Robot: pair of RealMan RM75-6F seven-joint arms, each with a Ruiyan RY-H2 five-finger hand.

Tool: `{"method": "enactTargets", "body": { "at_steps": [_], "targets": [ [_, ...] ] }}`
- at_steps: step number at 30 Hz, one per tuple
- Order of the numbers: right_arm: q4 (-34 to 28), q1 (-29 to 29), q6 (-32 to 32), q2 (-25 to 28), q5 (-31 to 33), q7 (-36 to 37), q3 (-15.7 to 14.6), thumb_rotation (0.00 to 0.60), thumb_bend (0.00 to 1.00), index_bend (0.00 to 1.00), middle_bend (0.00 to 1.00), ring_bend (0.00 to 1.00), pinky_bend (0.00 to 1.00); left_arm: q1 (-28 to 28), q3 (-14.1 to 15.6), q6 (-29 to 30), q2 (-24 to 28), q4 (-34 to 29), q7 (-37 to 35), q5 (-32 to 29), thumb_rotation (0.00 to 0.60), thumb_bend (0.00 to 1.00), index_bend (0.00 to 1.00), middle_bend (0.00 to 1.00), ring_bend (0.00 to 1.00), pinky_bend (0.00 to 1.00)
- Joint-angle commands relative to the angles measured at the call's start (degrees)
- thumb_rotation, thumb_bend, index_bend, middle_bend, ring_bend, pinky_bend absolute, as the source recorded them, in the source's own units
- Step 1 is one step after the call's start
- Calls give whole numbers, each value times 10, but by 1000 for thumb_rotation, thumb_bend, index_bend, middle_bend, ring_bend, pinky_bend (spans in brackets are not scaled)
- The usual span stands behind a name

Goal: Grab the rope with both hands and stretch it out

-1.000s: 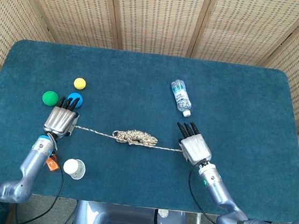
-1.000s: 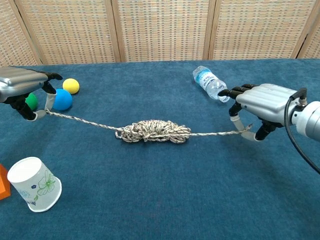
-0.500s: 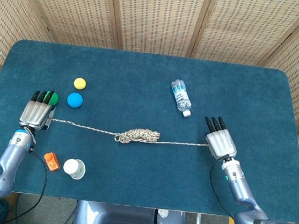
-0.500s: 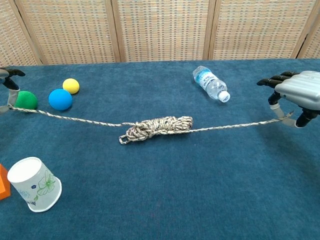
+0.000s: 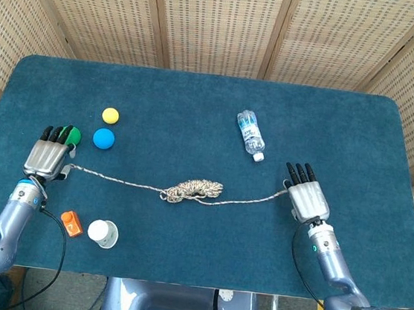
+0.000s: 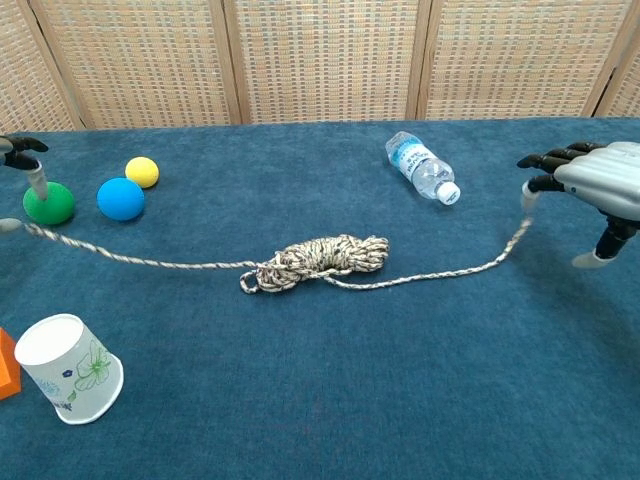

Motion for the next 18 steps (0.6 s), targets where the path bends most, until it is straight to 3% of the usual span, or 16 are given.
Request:
{"method": "enactTargets", "body": {
  "at_steps": [1,9,18],
  "targets": [
    [-30,-16,45,19,-31,50,12,600,0,0,0,0,0,24,-23,37,34,-33,-59,43,600,0,0,0,0,0],
    [-112,-81,173,89,-108,150,9,600,0,0,0,0,0,107,-39,149,128,-138,-169,130,600,0,0,0,0,0],
    [-127,-173,284,119,-161,213,-30,600,0,0,0,0,0,232,20,287,164,-240,-198,225,600,0,0,0,0,0]
  ]
}}
